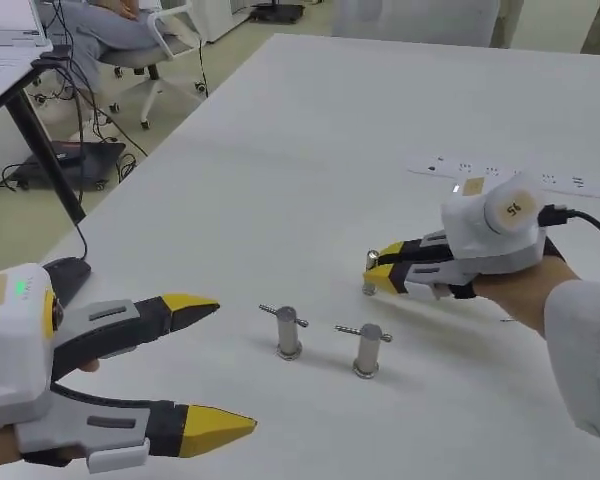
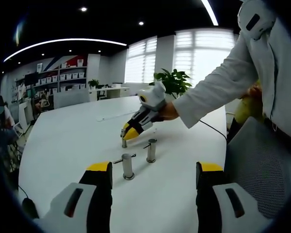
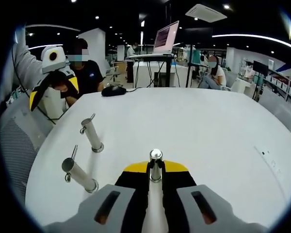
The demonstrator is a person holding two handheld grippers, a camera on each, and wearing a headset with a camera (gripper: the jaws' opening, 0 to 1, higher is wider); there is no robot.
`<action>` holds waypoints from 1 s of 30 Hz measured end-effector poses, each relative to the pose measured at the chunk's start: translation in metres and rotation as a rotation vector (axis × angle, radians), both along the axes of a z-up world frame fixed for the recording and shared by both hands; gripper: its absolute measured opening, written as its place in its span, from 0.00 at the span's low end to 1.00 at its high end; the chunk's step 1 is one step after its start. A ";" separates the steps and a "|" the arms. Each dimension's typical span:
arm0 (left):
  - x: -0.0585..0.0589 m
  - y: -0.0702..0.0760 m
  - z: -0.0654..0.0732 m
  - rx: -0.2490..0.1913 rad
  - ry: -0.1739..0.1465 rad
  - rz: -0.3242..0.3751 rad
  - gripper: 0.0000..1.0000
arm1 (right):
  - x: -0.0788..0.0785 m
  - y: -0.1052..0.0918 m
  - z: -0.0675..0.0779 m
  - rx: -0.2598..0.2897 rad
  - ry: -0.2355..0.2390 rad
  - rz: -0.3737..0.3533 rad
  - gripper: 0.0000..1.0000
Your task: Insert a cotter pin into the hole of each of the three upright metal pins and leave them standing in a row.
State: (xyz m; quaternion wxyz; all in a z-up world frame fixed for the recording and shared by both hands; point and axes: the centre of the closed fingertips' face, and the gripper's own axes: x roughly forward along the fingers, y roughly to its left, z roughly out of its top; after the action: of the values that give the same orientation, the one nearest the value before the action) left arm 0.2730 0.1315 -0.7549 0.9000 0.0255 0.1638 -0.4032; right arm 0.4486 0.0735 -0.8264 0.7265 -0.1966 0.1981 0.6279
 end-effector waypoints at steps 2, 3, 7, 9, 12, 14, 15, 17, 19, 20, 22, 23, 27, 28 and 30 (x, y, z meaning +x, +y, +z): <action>0.000 0.000 0.001 0.000 -0.002 0.000 0.70 | -0.002 -0.004 0.003 0.007 0.009 -0.007 0.09; 0.001 -0.001 0.001 -0.001 -0.002 -0.001 0.70 | -0.004 -0.006 0.005 0.011 0.014 -0.011 0.09; 0.002 -0.004 0.004 0.002 -0.010 -0.007 0.70 | -0.009 -0.016 0.014 0.026 0.017 -0.024 0.09; 0.002 -0.005 0.006 -0.003 -0.014 -0.009 0.70 | -0.011 -0.020 0.017 0.033 0.019 -0.033 0.09; 0.003 -0.008 0.009 0.000 -0.023 -0.015 0.70 | -0.018 -0.034 0.022 0.034 0.021 -0.047 0.09; 0.002 -0.009 0.010 -0.001 -0.024 -0.018 0.70 | -0.022 -0.041 0.024 0.037 0.025 -0.056 0.09; 0.002 -0.010 0.010 -0.001 -0.025 -0.019 0.70 | -0.023 -0.044 0.024 0.037 0.026 -0.060 0.09; 0.001 -0.012 0.011 -0.002 -0.028 -0.021 0.69 | -0.028 -0.052 0.026 0.034 0.027 -0.068 0.09; 0.001 -0.014 0.011 -0.003 -0.031 -0.023 0.69 | -0.032 -0.058 0.027 0.037 0.027 -0.071 0.09; 0.000 -0.016 0.011 -0.005 -0.032 -0.026 0.69 | -0.035 -0.062 0.028 0.036 0.028 -0.074 0.09; 0.000 -0.020 0.012 -0.011 -0.036 -0.030 0.69 | -0.039 -0.068 0.028 0.033 0.031 -0.079 0.09; -0.001 -0.022 0.012 -0.012 -0.036 -0.033 0.69 | -0.043 -0.072 0.029 0.033 0.031 -0.082 0.09; -0.002 -0.030 0.013 -0.016 -0.039 -0.049 0.69 | -0.057 -0.083 0.031 0.029 0.035 -0.092 0.09; -0.002 -0.032 0.013 -0.017 -0.041 -0.050 0.69 | -0.061 -0.085 0.031 0.030 0.037 -0.095 0.09; -0.001 -0.035 0.015 -0.020 -0.045 -0.054 0.69 | -0.067 -0.091 0.031 0.027 0.040 -0.109 0.09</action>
State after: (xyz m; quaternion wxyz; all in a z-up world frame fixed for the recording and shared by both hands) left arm 0.2720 0.0964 -0.7402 0.8923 0.0300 0.1384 -0.4285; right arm 0.3812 -0.0179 -0.7958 0.7580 -0.1631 0.2148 0.5938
